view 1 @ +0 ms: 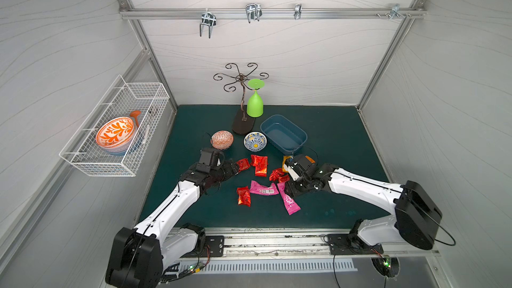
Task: Put the tea bags into the storage box
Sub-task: Pick up the tea bag from the center of the board.
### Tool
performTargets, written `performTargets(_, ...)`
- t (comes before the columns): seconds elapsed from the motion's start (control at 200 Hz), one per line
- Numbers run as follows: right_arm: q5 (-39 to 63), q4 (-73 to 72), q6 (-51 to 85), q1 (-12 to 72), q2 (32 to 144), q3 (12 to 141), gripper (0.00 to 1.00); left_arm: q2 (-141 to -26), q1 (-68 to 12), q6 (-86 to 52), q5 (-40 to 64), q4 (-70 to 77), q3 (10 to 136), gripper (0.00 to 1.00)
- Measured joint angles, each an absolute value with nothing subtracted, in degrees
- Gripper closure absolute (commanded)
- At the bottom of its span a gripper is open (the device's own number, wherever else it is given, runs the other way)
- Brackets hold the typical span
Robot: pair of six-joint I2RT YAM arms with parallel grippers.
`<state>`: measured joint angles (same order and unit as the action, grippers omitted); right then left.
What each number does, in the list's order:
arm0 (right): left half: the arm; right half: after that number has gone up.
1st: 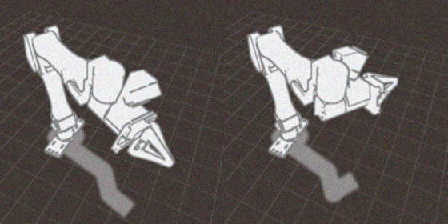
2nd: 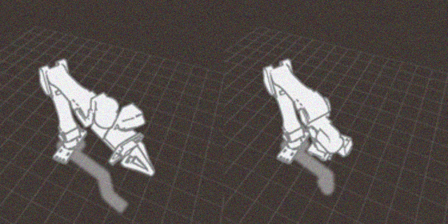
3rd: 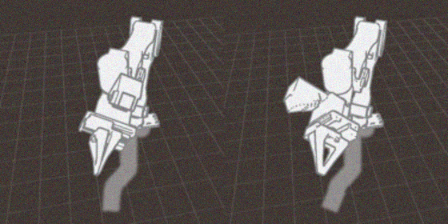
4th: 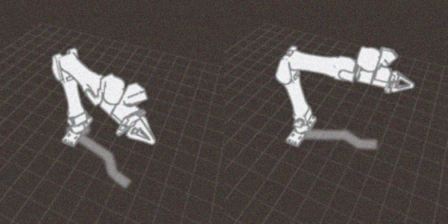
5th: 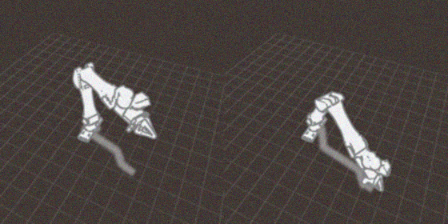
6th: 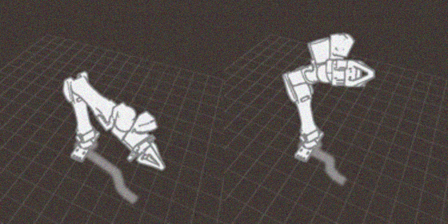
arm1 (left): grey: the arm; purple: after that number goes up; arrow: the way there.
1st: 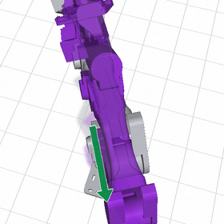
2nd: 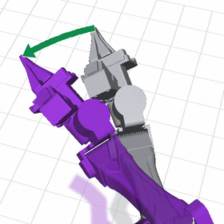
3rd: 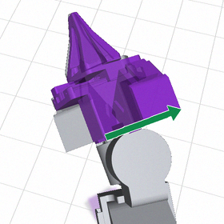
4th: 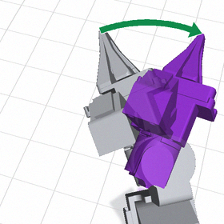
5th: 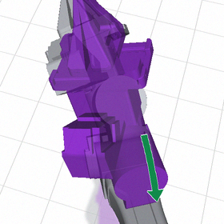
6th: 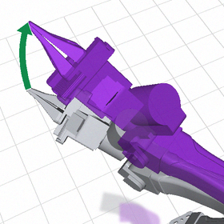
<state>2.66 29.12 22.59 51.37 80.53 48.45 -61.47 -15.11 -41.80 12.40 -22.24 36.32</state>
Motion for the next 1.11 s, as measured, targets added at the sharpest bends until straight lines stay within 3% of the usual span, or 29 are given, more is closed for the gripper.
performTargets(0.145,3.29,27.9,22.68,51.9,84.03,50.37,0.6,-61.47,-15.11,-41.1,11.94,-23.27,37.26,0.15)
performTargets(0.385,3.25,27.94,23.75,52.27,89.1,52.14,0.91,-61.49,-15.11,-40.49,10.94,-23.97,37.71,0.15)
performTargets(0.585,3.2,28.91,24.16,52.34,88.23,52.56,1.0,-61.63,-15.11,-40.45,10.9,-24.01,37.71,0.15)
performTargets(1.106,3.46,38.22,23.99,52.1,72.64,57.71,1.0,-68.84,-15.27,-38.96,11.81,-23.97,42.54,0.15)
